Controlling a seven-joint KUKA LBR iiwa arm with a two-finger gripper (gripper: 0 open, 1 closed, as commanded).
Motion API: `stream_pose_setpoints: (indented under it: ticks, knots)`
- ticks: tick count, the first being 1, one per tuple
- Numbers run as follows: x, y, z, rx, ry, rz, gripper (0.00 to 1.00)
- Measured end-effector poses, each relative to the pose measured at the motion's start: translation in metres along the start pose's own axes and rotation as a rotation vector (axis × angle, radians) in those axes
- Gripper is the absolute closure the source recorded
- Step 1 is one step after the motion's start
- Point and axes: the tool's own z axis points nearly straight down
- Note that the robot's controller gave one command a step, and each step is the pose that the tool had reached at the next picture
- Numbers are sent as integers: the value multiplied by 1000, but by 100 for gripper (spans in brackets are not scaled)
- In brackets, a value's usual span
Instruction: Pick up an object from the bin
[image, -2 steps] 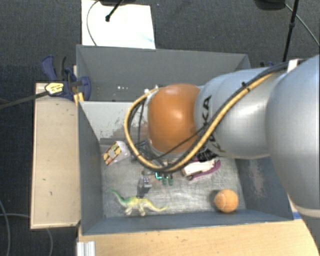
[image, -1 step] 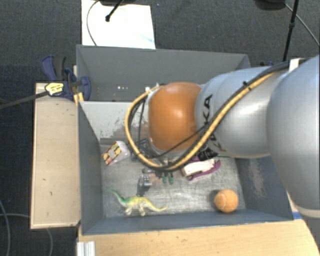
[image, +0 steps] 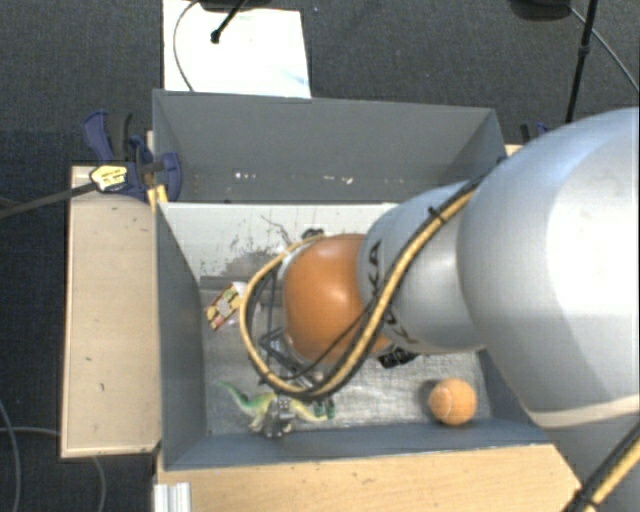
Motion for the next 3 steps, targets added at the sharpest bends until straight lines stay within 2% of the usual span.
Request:
stream_pose_setpoints:
  ticks: [1,2,3]
  knots:
    - [0,0,5,0,-2,-47,0]
    - [-1,0,0,0,1,2,0]
    - [-1,0,2,2,3,-22,0]
